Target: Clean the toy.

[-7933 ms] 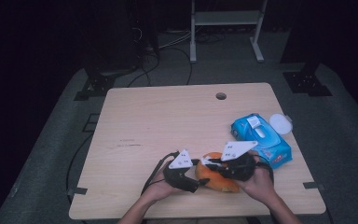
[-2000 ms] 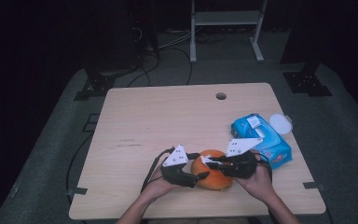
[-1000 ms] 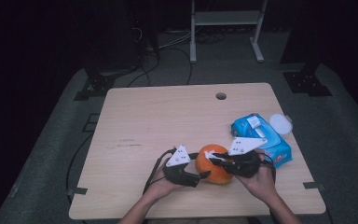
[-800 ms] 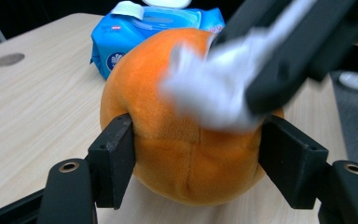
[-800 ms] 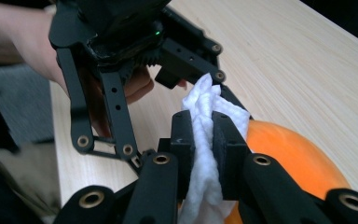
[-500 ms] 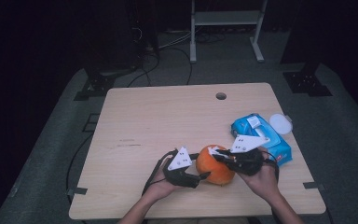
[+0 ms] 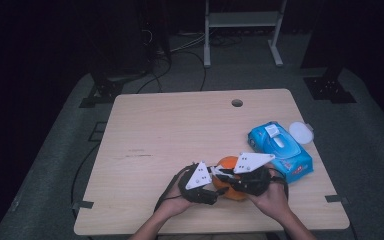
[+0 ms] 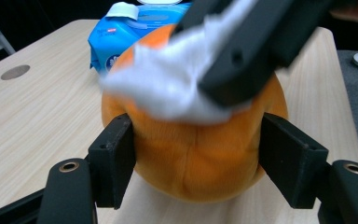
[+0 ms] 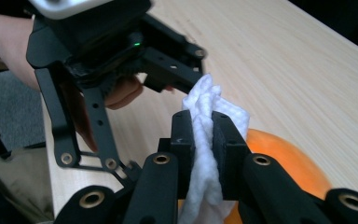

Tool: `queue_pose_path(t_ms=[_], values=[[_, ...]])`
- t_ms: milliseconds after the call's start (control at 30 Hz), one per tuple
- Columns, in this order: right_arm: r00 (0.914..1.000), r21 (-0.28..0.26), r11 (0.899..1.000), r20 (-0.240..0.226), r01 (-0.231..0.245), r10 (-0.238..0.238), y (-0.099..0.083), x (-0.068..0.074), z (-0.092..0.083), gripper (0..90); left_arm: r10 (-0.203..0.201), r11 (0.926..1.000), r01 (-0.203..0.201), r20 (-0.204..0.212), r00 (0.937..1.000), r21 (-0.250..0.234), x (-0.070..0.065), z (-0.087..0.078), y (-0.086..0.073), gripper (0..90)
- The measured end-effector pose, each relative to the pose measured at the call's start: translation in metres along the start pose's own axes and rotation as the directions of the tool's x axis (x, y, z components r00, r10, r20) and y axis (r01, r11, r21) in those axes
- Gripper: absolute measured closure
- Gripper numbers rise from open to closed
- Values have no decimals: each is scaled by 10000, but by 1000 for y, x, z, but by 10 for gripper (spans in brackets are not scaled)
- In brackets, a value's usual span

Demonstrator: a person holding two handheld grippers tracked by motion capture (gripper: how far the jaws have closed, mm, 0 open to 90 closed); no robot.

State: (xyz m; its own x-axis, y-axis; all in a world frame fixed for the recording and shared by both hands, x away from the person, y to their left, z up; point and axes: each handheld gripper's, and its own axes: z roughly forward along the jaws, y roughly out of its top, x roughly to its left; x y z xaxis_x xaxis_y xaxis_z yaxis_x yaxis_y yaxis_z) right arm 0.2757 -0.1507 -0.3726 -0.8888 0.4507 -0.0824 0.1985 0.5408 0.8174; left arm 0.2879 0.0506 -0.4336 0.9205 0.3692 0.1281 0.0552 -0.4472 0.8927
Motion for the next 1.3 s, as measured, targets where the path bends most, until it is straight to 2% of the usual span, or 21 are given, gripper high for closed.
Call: queue_pose_path(t_ms=[67,200,233,300,333,367,433,533,600,633,700,800,833,867,900,967,1033,1100,1133,1200,1300], values=[[9990,-58,9995,330,-296,298,-5,-14,-7,798,-64,10000,64,1,10000,42,4,-1,-4,320],[9937,-106,9945,416,-1041,1045,-18,-33,-17,797,-505,9987,505,208,9985,-2,9,0,-7,282],[9926,-141,9934,393,-1142,1146,-20,-35,-18,797,-901,9959,905,422,9950,-72,11,1,-7,241],[9927,-127,9933,363,-1149,1153,-20,-34,-18,797,-1929,9808,1946,795,9780,-134,14,5,-8,137],[9934,-140,9937,267,-1110,1114,-19,-33,-17,797,-2114,9769,2131,800,9741,-139,14,8,-8,111],[9941,-49,9943,204,-1068,1069,-17,-29,-15,797,-2123,9769,2134,749,9743,-67,13,9,-8,110],[9973,138,9975,260,-688,684,-12,-21,-9,796,-1896,9817,1903,517,9805,-90,10,8,-8,176],[9986,84,9986,-111,-515,516,-6,-7,-3,796,-869,9962,869,150,9961,-3,1,6,-2,246],[9992,35,9996,-271,-297,298,-2,0,2,797,-235,9997,235,-7,9997,51,-5,6,1,257],[9998,69,9999,-165,-136,137,-1,3,2,797,-131,9999,131,-37,9999,62,-5,6,1,262],[10000,87,10000,-40,-43,44,0,3,1,798,-145,9999,145,-30,9999,9,-4,5,0,272],[9991,15,9997,347,-260,260,-2,-8,-7,798,-171,9998,171,15,9999,61,1,4,-5,287],[9964,-6,9972,399,-752,752,-11,-22,-13,798,-313,9995,312,23,9995,76,5,3,-8,287],[9964,-6,9972,399,-752,752,-11,-22,-13,798,-313,9995,312,23,9995,76,5,3,-8,286],[9916,-23,9922,366,-1245,1245,-19,-34,-17,797,-491,9988,490,63,9988,66,8,2,-10,281],[9879,-46,9882,238,-1530,1531,-25,-40,-18,797,-802,9968,801,231,9965,27,12,2,-10,240],[9883,12,9888,320,-1495,1494,-26,-39,-16,797,-1385,9902,1391,435,9894,-91,13,2,-7,150],[9904,54,9905,173,-1375,1374,-23,-34,-12,797,-1577,9869,1590,434,9865,-291,12,2,-3,104],[9918,66,9918,71,-1279,1278,-21,-30,-9,797,-1577,9869,1590,434,9865,-291,12,2,-3,100],[9956,232,9954,-83,-931,933,-16,-20,-1,796,-1025,9946,1022,217,9945,150,8,4,-5,128],[9981,444,9971,-15,-618,619,-14,-13,4,796,-1044,9944,1039,292,9941,173,10,2,-10,210]])
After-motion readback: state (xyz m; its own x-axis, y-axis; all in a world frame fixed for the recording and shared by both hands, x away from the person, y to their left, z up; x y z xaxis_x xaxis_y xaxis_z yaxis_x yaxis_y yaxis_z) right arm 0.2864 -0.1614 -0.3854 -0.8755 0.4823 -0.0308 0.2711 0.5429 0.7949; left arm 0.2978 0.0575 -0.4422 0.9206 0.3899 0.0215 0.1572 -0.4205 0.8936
